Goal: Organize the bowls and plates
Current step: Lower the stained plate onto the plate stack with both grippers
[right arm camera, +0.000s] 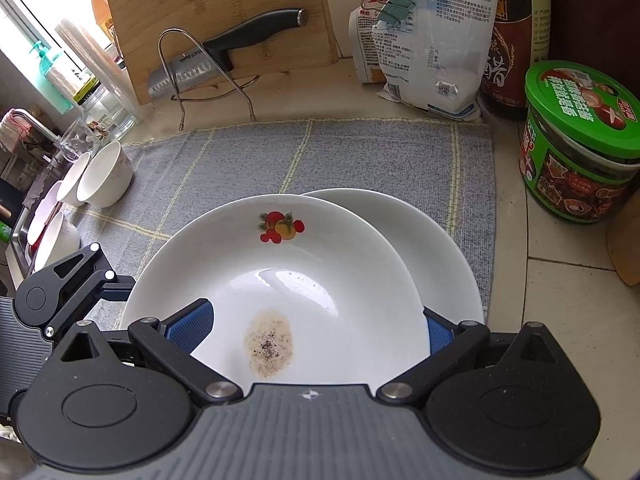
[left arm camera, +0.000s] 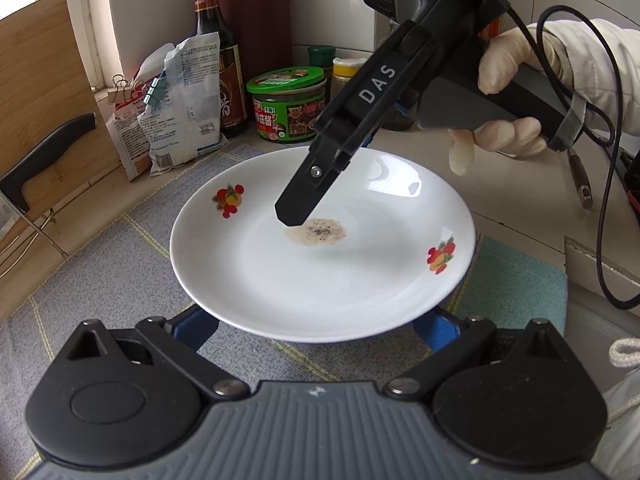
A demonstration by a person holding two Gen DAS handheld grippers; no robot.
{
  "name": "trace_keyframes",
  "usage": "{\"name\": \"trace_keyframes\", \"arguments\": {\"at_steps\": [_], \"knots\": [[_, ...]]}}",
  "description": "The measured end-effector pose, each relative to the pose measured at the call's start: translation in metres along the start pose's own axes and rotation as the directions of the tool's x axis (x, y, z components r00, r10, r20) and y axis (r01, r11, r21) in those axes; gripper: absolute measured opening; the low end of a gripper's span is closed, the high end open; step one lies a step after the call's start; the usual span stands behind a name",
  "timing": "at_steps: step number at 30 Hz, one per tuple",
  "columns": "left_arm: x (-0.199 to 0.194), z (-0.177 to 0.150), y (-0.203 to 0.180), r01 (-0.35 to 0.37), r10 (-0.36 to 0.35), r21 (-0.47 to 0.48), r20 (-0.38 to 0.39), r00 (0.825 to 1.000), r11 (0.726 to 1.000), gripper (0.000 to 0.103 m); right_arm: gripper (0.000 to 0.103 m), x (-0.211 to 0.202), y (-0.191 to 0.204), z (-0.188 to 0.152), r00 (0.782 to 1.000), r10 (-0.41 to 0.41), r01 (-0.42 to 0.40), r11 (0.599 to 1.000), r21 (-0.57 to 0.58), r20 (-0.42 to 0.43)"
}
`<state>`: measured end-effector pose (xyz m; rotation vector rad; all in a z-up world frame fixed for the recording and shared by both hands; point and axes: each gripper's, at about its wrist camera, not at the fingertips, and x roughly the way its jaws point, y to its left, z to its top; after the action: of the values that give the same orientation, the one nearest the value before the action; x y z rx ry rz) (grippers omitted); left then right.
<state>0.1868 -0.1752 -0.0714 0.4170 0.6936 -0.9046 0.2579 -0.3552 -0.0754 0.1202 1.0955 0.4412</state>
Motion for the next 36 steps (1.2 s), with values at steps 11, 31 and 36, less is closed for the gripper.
{"name": "trace_keyframes", "arguments": {"at_steps": [11,31,36], "knots": [[0.014,0.005,0.002,-0.003,0.004,0.030,-0.024,1.000,1.000,0.102,0.103,0.000,-0.005,0.000,1.000,-0.013,0.013,1.000,0.007,0.003],[0.022,0.005,0.004,0.028,-0.027,0.049,-0.034,0.999,0.998,0.102,0.103,-0.006,-0.012,-0.010,1.000,-0.023,0.023,0.999,0.036,0.001],[0.020,0.004,0.006,0.027,-0.025,0.054,-0.032,0.999,0.998,0.102,0.103,-0.013,-0.016,-0.014,1.000,-0.011,0.010,0.997,0.071,0.023]]}}
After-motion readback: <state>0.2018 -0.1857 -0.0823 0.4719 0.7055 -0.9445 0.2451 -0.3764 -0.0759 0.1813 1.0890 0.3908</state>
